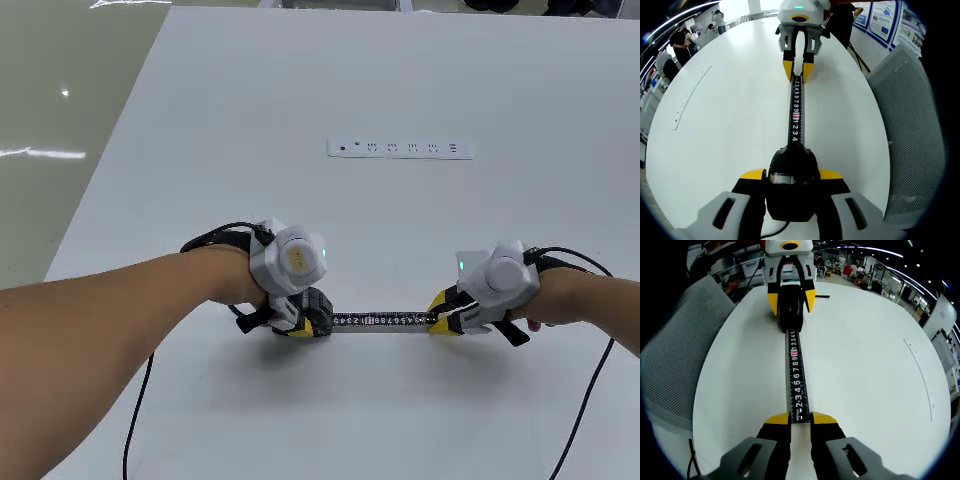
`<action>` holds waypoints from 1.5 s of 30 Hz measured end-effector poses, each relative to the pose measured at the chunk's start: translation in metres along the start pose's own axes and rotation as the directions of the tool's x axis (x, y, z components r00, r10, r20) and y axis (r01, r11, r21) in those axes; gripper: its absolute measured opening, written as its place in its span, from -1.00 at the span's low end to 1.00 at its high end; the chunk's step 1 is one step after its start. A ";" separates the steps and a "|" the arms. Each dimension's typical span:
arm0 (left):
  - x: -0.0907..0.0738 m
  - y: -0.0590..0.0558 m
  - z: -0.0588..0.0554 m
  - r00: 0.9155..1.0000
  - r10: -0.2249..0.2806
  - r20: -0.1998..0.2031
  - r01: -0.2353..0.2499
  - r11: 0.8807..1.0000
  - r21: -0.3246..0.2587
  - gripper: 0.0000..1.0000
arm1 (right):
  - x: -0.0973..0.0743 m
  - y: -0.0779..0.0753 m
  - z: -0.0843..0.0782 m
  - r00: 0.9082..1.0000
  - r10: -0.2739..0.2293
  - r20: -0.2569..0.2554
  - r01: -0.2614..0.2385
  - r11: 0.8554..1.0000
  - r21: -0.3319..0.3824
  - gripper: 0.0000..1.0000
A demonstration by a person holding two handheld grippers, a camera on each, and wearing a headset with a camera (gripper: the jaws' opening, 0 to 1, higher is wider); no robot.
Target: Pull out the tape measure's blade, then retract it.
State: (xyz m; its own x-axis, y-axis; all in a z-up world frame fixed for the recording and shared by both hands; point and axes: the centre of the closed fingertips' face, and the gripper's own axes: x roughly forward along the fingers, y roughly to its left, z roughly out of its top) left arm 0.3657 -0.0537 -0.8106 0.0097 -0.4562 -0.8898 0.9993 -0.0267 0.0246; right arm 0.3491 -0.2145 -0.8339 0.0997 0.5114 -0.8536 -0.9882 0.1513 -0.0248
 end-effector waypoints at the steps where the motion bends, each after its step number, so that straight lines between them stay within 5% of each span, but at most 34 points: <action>1: 0.000 0.000 0.000 1.000 0.000 0.000 0.000 1.000 0.000 -0.31 | 0.000 0.000 0.000 1.000 0.000 0.001 0.000 1.000 0.000 -0.74; 45: 0.001 0.000 0.000 1.000 0.002 -0.003 -0.002 1.000 0.000 -0.32 | -0.009 0.000 -0.016 1.000 -0.006 -0.012 0.006 1.000 0.014 -0.74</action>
State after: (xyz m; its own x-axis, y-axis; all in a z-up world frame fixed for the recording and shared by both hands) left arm 0.3654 -0.0542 -0.8113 0.0115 -0.4535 -0.8912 0.9993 -0.0257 0.0260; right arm 0.3462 -0.2328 -0.8342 0.1040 0.5005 -0.8595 -0.9859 0.1660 -0.0226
